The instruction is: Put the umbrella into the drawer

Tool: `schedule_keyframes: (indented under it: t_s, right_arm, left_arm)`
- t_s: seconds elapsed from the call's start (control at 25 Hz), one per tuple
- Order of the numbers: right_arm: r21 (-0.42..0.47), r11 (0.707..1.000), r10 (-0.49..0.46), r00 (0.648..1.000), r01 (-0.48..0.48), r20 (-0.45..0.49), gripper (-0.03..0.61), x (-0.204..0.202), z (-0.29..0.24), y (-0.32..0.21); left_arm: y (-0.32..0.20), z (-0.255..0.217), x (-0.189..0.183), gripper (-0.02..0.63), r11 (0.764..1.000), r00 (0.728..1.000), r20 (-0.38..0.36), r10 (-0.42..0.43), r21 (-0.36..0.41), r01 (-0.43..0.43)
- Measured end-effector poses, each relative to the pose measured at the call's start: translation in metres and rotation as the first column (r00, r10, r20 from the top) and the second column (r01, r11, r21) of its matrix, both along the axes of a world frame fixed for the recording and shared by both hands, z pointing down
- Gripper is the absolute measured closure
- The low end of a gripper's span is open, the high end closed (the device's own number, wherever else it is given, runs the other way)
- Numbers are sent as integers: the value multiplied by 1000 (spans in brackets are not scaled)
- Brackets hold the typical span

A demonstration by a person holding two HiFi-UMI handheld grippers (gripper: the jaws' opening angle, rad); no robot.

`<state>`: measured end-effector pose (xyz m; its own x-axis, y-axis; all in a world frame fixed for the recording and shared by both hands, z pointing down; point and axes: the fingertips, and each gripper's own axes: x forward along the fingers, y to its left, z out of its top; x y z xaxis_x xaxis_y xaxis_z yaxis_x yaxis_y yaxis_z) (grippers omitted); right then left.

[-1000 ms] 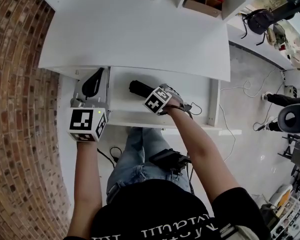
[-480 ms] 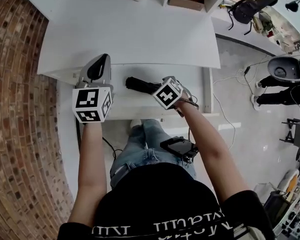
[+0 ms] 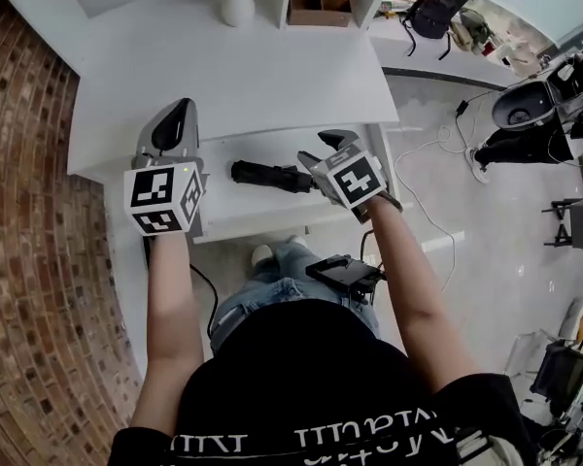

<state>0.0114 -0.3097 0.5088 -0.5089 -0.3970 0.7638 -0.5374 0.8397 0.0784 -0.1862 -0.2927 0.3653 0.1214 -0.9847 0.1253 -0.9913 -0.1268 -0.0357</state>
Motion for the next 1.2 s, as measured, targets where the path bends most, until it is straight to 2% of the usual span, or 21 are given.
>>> schedule_keyframes:
  t_s: [0.16, 0.28, 0.48, 0.52, 0.56, 0.76, 0.88, 1.08, 1.2]
  right_arm:
    - [97, 991, 86, 991, -96, 99, 386, 14, -53, -6]
    - [167, 971, 142, 974, -171, 175, 437, 27, -87, -8]
    - [295, 907, 204, 927, -299, 314, 502, 51, -145, -10]
    - [322, 892, 204, 919, -316, 336, 536, 55, -157, -10]
    - [344, 879, 202, 911, -331, 359, 568, 58, -168, -9]
    - [429, 824, 152, 873, -371, 463, 568, 72, -221, -2]
    - [468, 801, 103, 856, -373, 507, 568, 79, -248, 6]
    - [534, 759, 31, 840, -372, 541, 568, 87, -283, 14]
    - [561, 744, -5, 836, -363, 549, 568, 89, -293, 18]
  left_arm:
    - [1, -19, 4, 620, 999, 1000, 15, 23, 40, -24]
    - [4, -31, 9, 620, 997, 999, 28, 36, 63, -37]
    - [9, -53, 20, 620, 993, 998, 34, 47, 111, -50]
    - [10, -58, 22, 621, 991, 998, 36, 48, 120, -52]
    - [12, -62, 25, 620, 990, 998, 40, 49, 130, -54]
    - [21, -91, 45, 620, 980, 994, 94, 53, 186, -70]
    - [29, -111, 57, 620, 970, 993, 105, 55, 229, -78]
    - [38, -139, 63, 620, 956, 992, 124, 22, 287, -57]
    - [43, -149, 63, 620, 951, 992, 126, 0, 308, -39]
